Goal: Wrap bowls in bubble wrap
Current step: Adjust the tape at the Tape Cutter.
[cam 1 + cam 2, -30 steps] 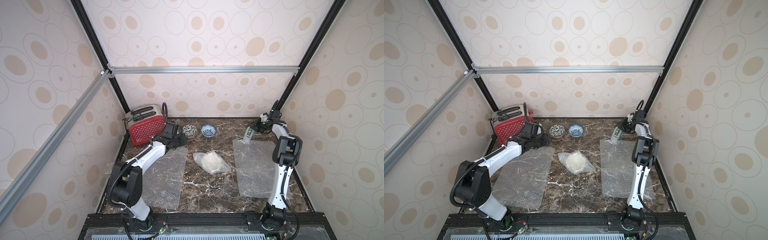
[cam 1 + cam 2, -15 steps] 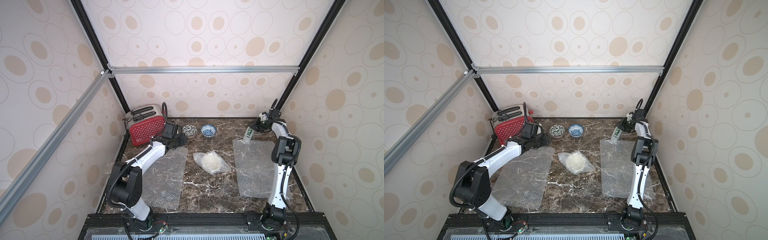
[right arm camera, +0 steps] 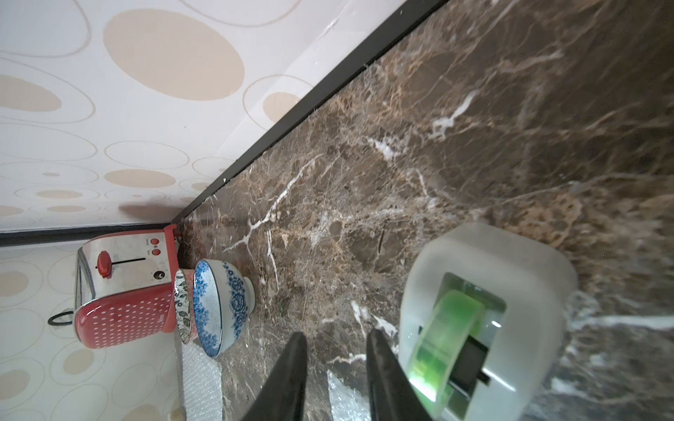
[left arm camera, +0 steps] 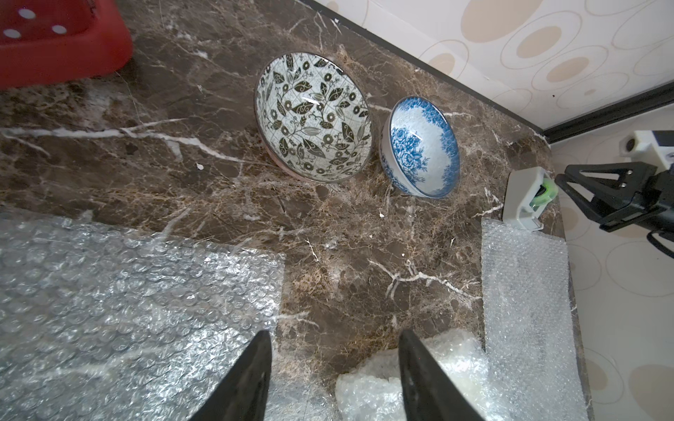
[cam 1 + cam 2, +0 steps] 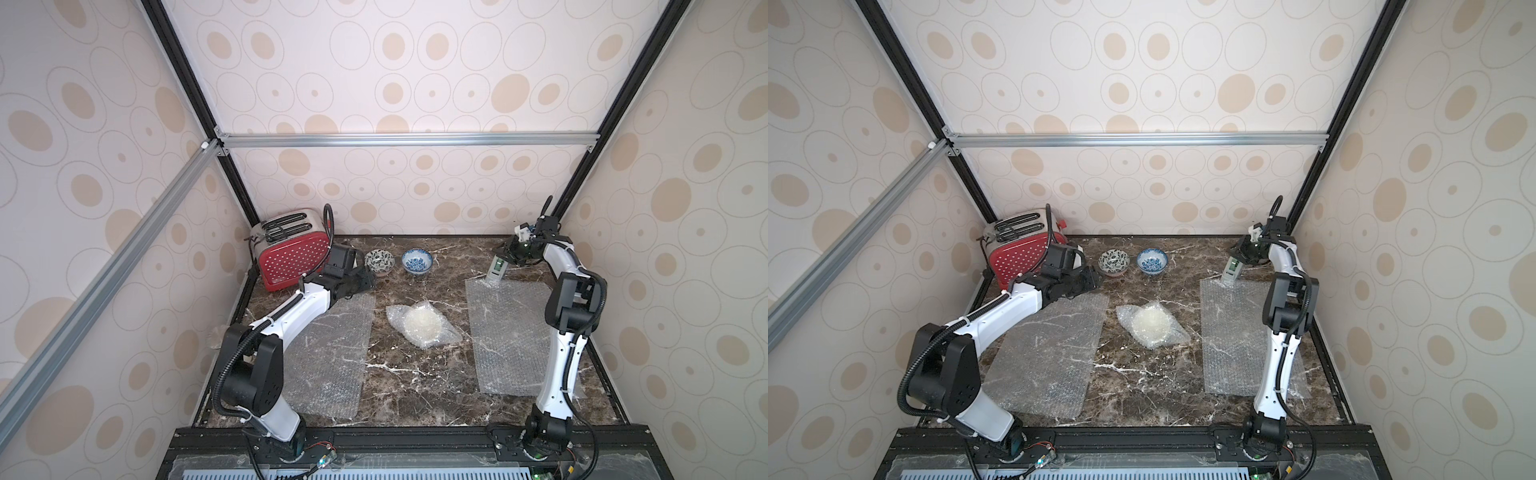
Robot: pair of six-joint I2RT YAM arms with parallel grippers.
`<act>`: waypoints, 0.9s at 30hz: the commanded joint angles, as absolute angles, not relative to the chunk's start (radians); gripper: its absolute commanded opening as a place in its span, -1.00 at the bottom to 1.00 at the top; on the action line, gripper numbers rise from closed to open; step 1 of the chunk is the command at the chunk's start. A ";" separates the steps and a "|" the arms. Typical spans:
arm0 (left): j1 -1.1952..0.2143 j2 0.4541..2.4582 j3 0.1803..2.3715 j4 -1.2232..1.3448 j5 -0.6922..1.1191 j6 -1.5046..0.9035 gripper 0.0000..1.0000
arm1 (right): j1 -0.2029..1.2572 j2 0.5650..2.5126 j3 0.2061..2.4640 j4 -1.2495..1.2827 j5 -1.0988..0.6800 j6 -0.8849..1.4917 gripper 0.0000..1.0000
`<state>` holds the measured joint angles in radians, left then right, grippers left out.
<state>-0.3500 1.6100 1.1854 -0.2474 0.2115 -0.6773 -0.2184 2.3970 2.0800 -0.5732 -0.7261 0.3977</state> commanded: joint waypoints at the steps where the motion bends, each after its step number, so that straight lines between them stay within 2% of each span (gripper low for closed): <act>1: -0.354 1.583 1.193 -0.248 0.210 -0.689 0.11 | -0.212 2.408 2.038 -0.523 -0.765 0.406 -0.37; 11: -0.354 1.578 1.195 -0.264 0.198 -0.684 0.11 | -0.256 2.487 2.034 -0.457 -0.756 0.446 -0.39; 27: -0.355 1.585 1.206 -0.275 0.194 -0.682 0.11 | -0.295 2.608 2.147 -0.533 -0.760 0.429 -0.43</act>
<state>-0.3538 1.6100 1.1854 -0.2512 0.2073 -0.6773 -0.2455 2.5107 2.1288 -0.4881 -0.9031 0.4564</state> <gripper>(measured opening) 0.555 0.283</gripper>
